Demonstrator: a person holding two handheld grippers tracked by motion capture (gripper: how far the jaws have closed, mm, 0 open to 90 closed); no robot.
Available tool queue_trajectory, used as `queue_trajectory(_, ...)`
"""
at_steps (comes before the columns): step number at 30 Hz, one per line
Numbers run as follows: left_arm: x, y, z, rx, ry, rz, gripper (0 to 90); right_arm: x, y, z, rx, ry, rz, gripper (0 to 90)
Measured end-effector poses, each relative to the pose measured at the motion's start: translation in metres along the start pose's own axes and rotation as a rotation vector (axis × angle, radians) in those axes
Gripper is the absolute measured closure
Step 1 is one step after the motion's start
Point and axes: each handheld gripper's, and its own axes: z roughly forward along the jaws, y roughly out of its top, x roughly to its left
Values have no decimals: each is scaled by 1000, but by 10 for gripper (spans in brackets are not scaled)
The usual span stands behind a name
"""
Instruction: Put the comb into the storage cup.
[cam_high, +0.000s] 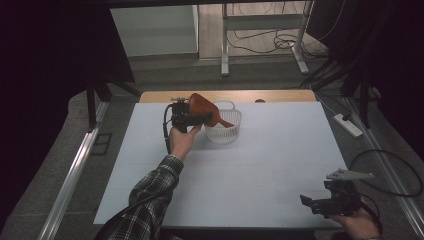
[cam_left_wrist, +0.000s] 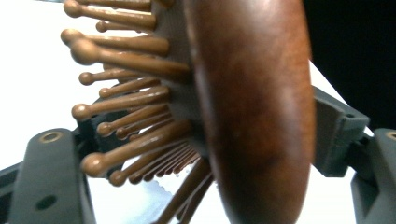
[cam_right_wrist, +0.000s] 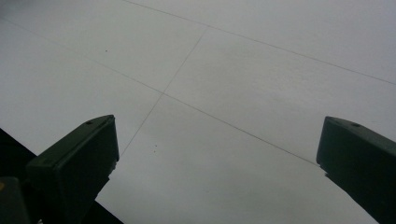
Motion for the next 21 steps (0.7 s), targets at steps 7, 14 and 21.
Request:
queue_trajectory(7,-1,0,-4,8,6,34,146,1,0,0,-3,0,-7,0)
queue_trajectory(14,1,-4,-8,12,-12,39,115,1,0,0,-2,4,-9,0)
queue_trajectory(21,1,-5,-13,16,-13,69,85,1,0,0,-4,4,-11,0)
